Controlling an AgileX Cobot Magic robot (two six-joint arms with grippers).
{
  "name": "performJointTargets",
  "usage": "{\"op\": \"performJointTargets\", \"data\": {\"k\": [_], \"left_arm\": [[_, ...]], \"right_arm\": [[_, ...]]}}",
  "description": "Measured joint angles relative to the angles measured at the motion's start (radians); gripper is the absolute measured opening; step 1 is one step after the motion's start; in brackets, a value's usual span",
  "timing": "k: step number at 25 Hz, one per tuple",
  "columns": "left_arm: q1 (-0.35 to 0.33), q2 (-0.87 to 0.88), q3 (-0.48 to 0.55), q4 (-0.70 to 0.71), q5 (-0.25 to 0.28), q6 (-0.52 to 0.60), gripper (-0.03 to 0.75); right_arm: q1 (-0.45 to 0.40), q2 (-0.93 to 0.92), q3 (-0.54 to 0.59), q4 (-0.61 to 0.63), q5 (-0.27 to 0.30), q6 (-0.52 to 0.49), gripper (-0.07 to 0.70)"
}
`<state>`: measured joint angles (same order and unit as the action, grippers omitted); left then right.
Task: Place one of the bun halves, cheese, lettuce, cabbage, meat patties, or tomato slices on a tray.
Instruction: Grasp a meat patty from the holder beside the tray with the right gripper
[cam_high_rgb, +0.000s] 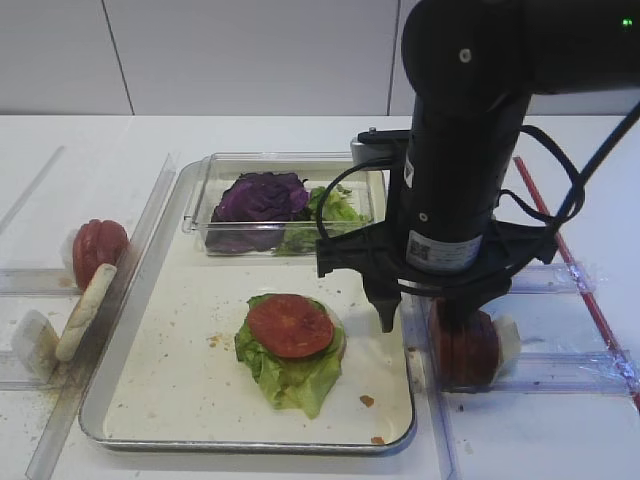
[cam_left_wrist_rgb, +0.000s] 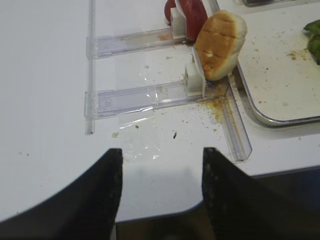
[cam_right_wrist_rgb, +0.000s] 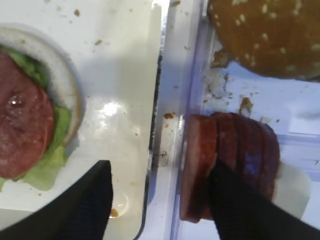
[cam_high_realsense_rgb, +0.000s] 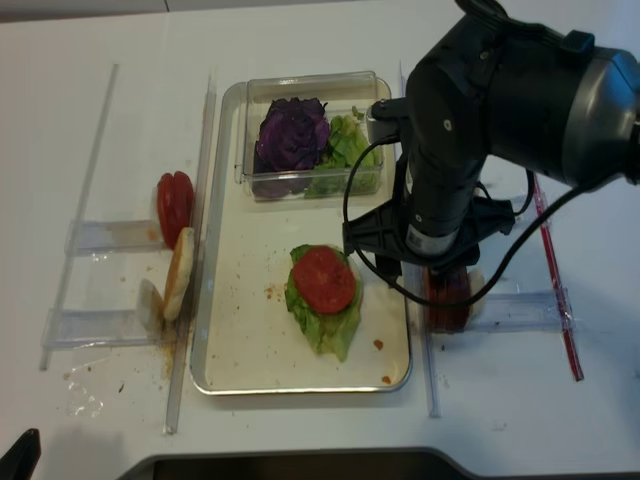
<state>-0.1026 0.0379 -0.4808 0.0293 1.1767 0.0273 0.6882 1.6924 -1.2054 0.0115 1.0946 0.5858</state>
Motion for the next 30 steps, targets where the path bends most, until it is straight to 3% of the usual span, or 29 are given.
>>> {"op": "performJointTargets", "data": {"k": [7,30], "left_arm": [[0.000,0.000,0.000,0.000,0.000,0.000,0.349],[0.000,0.000,0.000,0.000,0.000,0.000,0.349]], "right_arm": [[0.000,0.011,-0.007,-0.002,0.010,0.002,0.418],[0.001,0.013,-0.007,-0.040,0.042,0.040,0.109]]}}
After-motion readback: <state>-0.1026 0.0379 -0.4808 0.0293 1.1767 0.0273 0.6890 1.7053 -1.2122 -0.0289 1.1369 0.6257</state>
